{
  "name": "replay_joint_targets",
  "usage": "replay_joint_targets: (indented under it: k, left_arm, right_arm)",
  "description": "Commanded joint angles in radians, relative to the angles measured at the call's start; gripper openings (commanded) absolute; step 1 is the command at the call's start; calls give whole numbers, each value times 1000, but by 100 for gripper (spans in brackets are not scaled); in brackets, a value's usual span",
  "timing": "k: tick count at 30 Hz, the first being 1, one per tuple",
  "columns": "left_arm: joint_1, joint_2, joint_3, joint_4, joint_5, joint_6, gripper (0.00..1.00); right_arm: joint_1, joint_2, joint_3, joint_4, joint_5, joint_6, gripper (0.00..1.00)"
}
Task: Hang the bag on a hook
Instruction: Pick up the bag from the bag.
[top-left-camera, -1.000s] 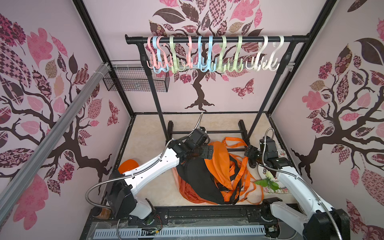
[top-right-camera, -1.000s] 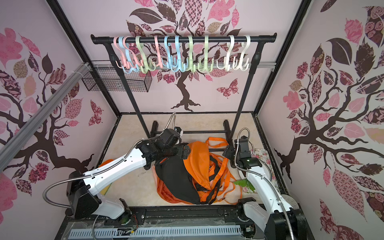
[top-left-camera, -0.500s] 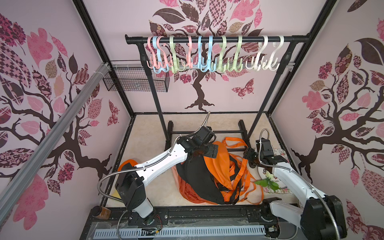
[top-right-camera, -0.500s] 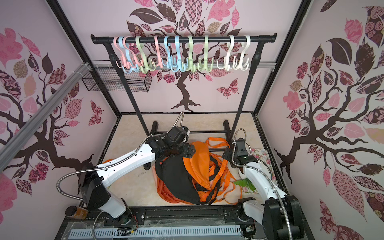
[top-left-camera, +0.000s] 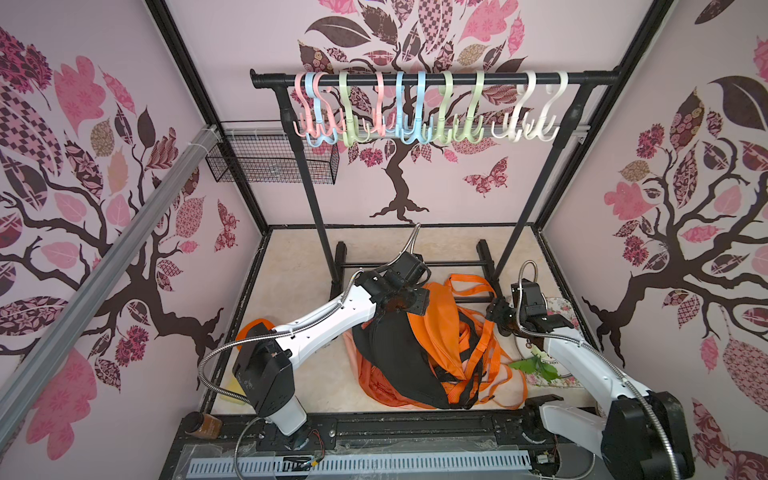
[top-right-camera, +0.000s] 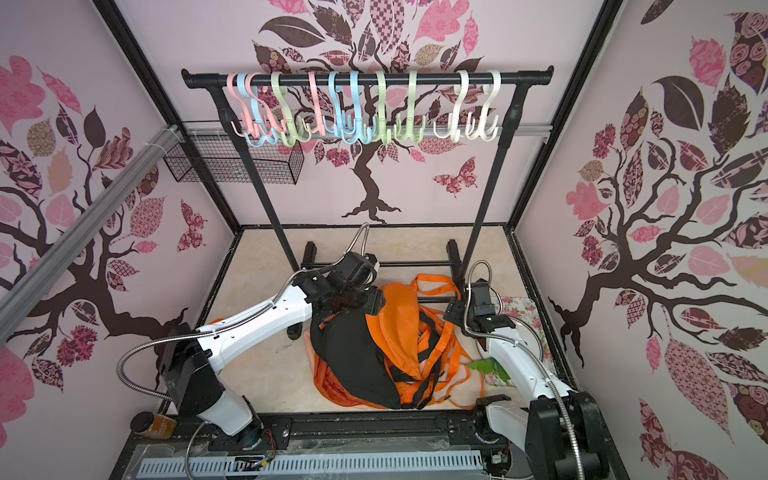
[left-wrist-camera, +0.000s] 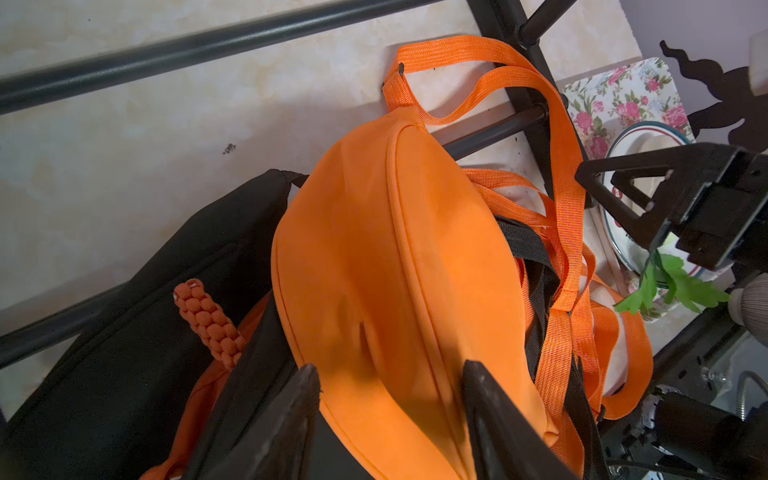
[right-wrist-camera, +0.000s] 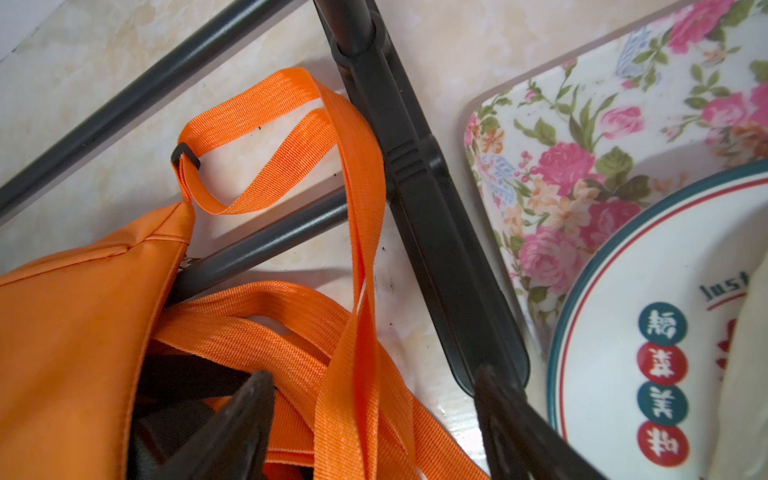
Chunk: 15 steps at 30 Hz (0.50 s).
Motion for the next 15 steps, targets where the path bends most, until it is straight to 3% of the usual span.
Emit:
replay_joint_targets:
  k: [1,8,15]
  left_arm:
    - [5,10,10,25,27,0,57]
    - [12,6,-17,44,53,-21,54]
    - [13,-4,-21,45,78,-27,59]
  right_arm:
    - [1,27,19,8,8,-5,77]
    - [1,17,-16,40,-6,14,73]
    - [1,34,-19,53,-11,16,71]
